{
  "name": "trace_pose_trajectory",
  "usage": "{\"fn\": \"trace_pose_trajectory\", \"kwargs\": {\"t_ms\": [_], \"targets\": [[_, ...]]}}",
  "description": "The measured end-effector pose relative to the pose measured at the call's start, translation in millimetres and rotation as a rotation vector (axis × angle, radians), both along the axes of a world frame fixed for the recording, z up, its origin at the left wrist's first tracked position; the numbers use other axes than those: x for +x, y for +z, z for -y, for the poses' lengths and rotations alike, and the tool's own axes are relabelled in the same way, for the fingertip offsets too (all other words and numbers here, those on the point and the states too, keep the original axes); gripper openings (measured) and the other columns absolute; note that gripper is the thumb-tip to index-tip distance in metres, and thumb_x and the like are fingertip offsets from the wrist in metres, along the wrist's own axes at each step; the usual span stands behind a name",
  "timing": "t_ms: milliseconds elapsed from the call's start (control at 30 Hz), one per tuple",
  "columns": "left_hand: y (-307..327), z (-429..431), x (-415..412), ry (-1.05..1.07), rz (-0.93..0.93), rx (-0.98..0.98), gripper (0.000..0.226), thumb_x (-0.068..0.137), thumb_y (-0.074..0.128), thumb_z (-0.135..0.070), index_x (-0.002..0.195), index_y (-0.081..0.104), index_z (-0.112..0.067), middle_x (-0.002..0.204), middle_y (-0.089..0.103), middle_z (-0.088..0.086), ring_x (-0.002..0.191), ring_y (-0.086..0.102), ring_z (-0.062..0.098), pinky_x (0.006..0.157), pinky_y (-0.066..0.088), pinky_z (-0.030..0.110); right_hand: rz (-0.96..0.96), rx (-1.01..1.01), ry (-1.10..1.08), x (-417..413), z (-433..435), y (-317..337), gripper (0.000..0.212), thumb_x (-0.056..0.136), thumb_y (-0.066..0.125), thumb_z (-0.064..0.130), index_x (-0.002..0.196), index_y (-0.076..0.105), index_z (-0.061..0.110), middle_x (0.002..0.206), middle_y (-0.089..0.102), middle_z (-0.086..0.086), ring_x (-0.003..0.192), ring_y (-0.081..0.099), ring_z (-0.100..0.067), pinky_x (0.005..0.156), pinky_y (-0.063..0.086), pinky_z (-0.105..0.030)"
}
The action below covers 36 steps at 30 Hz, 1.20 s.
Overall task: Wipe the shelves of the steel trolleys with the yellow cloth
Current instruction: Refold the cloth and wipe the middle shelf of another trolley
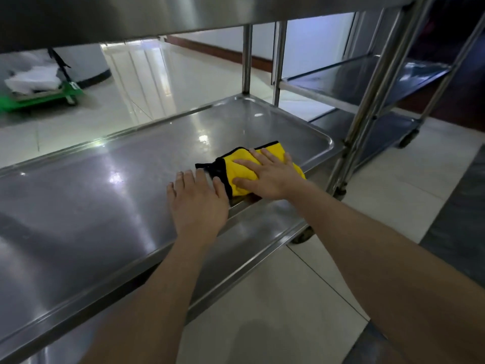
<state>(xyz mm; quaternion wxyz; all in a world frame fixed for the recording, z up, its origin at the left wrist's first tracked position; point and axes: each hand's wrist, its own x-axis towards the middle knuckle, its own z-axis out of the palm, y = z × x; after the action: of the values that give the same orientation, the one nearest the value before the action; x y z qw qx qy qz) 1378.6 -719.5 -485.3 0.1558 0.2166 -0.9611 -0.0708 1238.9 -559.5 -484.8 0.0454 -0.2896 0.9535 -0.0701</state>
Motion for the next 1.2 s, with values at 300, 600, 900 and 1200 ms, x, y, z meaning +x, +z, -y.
{"fn": "trace_pose_trajectory", "kwargs": {"t_ms": [300, 600, 900, 1200], "targets": [[1.4, -2.1, 3.8, -0.01, 0.006, 0.023, 0.061, 0.111, 0.032, -0.043, 0.158, 0.043, -0.005, 0.163, 0.046, 0.021, 0.154, 0.038, 0.037, 0.128, 0.026, 0.054, 0.005, 0.026, 0.007, -8.4, 0.9, -6.1, 0.092, 0.076, 0.007, 0.104, 0.159, 0.002, 0.066, 0.179, -0.007, 0.012, 0.166, -0.01, -0.023, 0.124, -0.008, -0.073], [-2.5, -0.4, 4.6, 0.025, 0.0, -0.012, 0.06, 0.112, 0.027, -0.041, 0.161, 0.04, -0.008, 0.168, 0.041, 0.017, 0.158, 0.033, 0.033, 0.132, 0.021, 0.051, 0.058, 0.011, 0.05, -61.8, 58.0, -3.6, 0.102, 0.064, 0.013, 0.112, 0.156, 0.001, 0.071, 0.18, -0.01, 0.003, 0.164, -0.015, -0.032, 0.117, -0.014, -0.079], [-6.3, 5.4, 5.0, 0.083, -0.109, -0.036, 0.061, 0.11, 0.022, -0.055, 0.155, 0.043, -0.019, 0.16, 0.052, 0.007, 0.154, 0.04, 0.024, 0.133, 0.024, 0.047, 0.057, 0.073, 0.227, -117.9, 118.4, 14.6, 0.086, 0.087, 0.02, 0.097, 0.163, 0.002, 0.061, 0.18, -0.011, 0.004, 0.164, -0.015, -0.033, 0.118, -0.015, -0.079], [0.9, 6.0, 8.5, 0.178, -0.062, -0.003, 0.061, 0.11, 0.026, -0.051, 0.15, 0.052, -0.014, 0.152, 0.059, 0.013, 0.142, 0.051, 0.032, 0.126, 0.032, 0.048, 0.038, 0.016, 0.478, -70.5, 20.3, -5.5, 0.081, 0.085, 0.009, 0.093, 0.161, 0.003, 0.065, 0.179, -0.008, 0.012, 0.165, -0.013, -0.022, 0.124, -0.013, -0.072]]}}
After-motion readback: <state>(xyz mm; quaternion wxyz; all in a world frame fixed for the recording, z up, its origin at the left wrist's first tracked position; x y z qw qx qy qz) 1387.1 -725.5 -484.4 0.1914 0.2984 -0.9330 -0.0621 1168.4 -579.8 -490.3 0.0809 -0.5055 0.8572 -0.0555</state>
